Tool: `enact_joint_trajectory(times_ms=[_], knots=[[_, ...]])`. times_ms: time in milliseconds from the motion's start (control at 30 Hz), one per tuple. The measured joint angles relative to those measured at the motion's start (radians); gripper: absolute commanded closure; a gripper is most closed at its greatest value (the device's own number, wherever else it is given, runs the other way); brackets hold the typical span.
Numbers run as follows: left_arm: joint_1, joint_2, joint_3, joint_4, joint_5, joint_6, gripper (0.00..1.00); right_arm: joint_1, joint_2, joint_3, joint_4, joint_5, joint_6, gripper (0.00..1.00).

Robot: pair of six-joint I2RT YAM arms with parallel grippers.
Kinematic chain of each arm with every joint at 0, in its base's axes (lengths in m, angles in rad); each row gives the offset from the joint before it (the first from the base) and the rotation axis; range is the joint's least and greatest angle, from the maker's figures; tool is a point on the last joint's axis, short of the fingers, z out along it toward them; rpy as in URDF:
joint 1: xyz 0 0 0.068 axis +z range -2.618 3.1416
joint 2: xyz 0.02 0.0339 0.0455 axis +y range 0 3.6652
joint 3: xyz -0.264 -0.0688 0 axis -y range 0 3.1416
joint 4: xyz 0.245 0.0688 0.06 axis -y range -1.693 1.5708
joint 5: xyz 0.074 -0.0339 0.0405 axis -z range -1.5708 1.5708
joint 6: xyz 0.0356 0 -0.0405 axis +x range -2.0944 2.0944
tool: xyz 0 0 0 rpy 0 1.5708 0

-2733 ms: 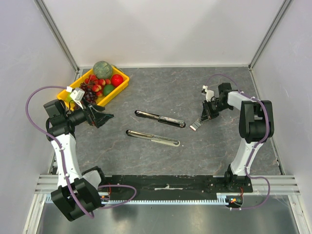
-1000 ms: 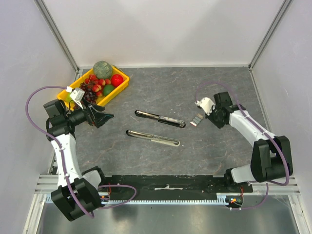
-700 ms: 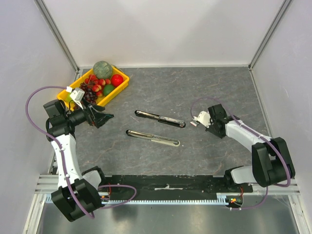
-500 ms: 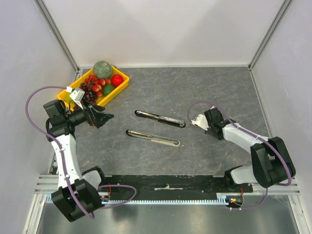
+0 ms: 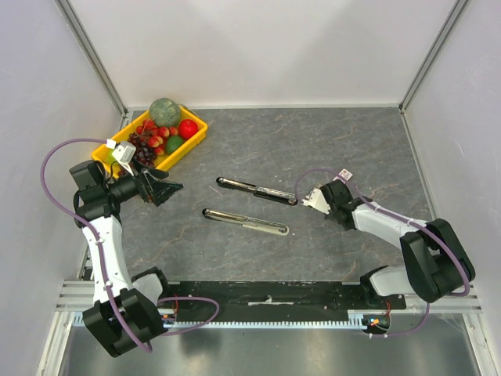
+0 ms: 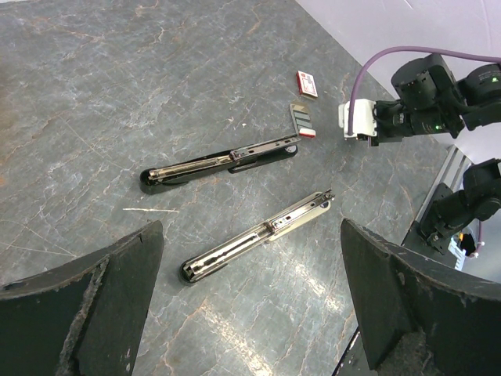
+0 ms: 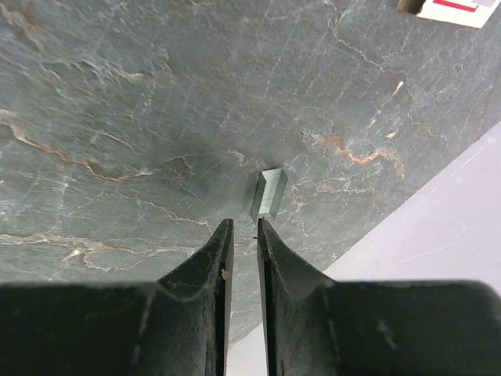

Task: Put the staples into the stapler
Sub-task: Place the staple at the center of the board.

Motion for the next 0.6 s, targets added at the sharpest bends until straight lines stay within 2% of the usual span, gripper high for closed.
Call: enact_joint_trajectory(times_ms=[100,267,400,600], knots=[[0.000,0.000,0.000,0.000,0.000,0.000,0.01,0.012,0.002,-0.003,0.001,0.001,0.005,0.75],[0.000,0.000,0.000,0.000,0.000,0.000,0.01,0.015,0.001,-0.003,0.002,0.000,0.023,0.67],[0.000,0.000,0.000,0.000,0.000,0.000,0.01,0.014,-0.002,-0.003,0.003,0.002,0.024,0.65],[0.000,0.000,0.000,0.000,0.000,0.000,0.01,-0.042,0.019,0.010,0.004,-0.008,0.018,0.63]])
